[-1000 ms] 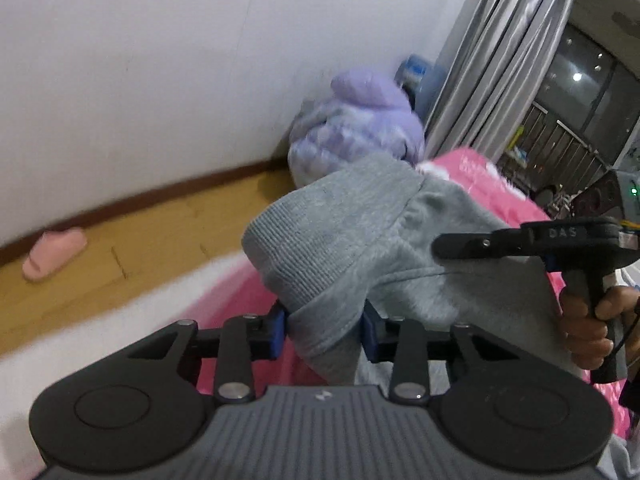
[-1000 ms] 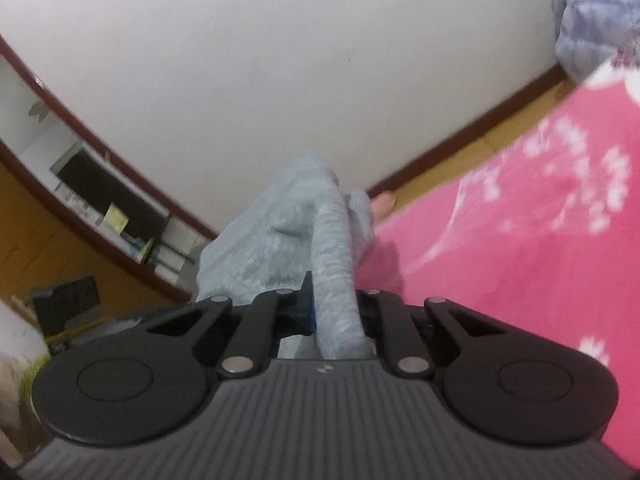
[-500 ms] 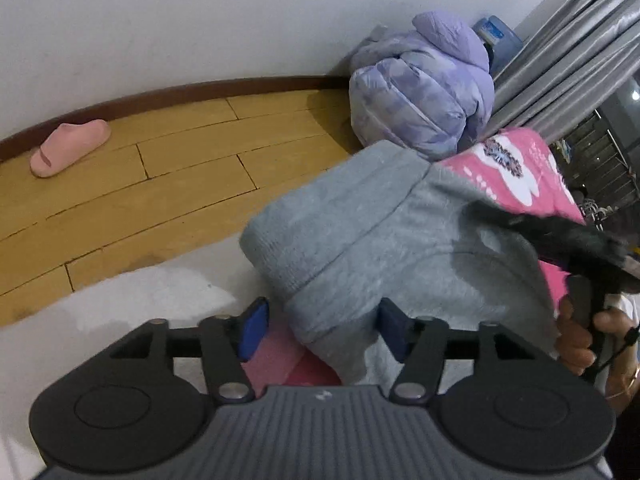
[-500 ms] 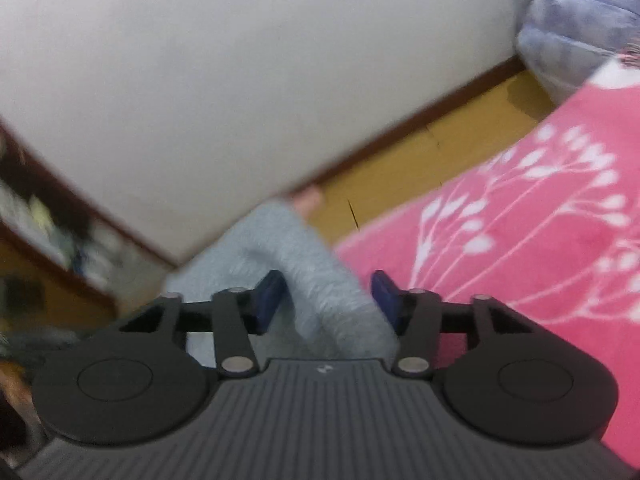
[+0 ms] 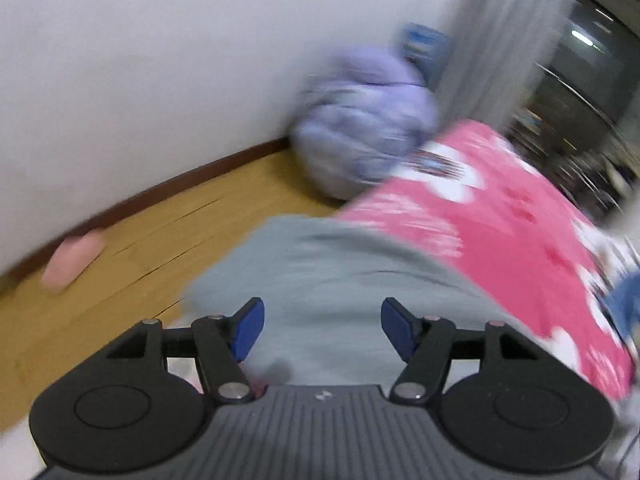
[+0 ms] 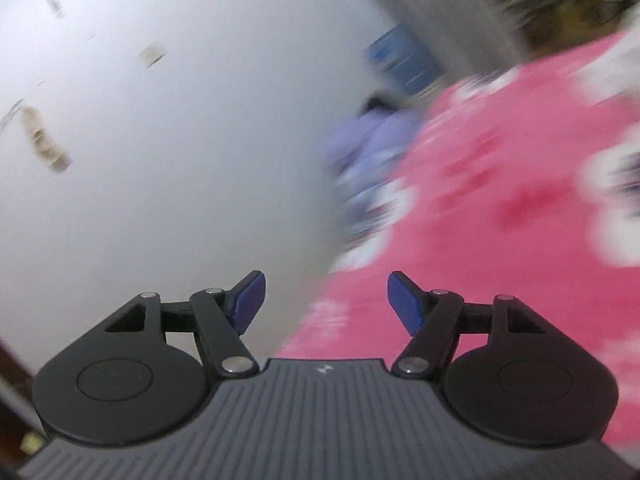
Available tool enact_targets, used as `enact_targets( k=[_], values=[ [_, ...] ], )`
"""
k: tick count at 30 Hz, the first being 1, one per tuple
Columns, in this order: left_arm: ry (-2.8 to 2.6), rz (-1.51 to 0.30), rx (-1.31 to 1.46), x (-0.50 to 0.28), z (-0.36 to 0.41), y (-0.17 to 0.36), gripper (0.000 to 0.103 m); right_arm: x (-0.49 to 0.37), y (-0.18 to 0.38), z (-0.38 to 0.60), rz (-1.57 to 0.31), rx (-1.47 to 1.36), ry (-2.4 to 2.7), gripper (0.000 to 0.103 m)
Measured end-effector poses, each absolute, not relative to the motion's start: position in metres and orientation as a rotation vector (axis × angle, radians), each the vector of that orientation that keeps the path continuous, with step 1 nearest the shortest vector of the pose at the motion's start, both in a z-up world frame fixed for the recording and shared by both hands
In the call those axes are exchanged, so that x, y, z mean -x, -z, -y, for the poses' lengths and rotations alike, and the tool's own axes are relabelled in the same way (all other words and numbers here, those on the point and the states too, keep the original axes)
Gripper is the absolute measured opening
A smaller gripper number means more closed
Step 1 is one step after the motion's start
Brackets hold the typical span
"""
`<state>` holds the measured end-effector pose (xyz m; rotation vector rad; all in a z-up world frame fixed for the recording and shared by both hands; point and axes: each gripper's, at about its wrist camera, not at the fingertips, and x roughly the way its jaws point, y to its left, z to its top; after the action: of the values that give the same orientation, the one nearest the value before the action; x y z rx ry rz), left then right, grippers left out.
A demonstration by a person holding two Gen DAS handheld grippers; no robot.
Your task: Fold clothes
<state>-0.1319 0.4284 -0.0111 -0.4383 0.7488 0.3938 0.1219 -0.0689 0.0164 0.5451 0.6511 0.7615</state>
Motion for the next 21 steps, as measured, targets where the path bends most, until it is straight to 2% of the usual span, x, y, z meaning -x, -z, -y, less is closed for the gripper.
enact_targets(
  k=[4, 6, 9, 16, 21],
  values=[
    [-0.156, -0.732, 0.286, 0.066, -0.350, -0.009, 0.070, -0.045, -0.050, 0.208, -0.584, -0.507, -0.439, 0.068],
    [-0.037, -0.729, 0.226, 0.034, -0.304, -0.011, 0.070, -0.011, -0.065, 0.254, -0.545, -0.490, -0.289, 0.068],
    [0.120, -0.793, 0.104, -0.011, -0.217, 0.005, 0.070, 0.031, -0.058, 0.296, -0.551, -0.458, -0.096, 0.068],
    [0.299, -0.977, 0.007, -0.054, -0.046, 0.054, 0.070, 0.021, 0.040, 0.317, -0.826, -0.341, 0.083, 0.067],
    [0.319, -0.948, -0.068, -0.043, 0.017, 0.081, 0.070, -0.040, 0.075, 0.325, -0.860, -0.343, 0.052, 0.067]
  ],
)
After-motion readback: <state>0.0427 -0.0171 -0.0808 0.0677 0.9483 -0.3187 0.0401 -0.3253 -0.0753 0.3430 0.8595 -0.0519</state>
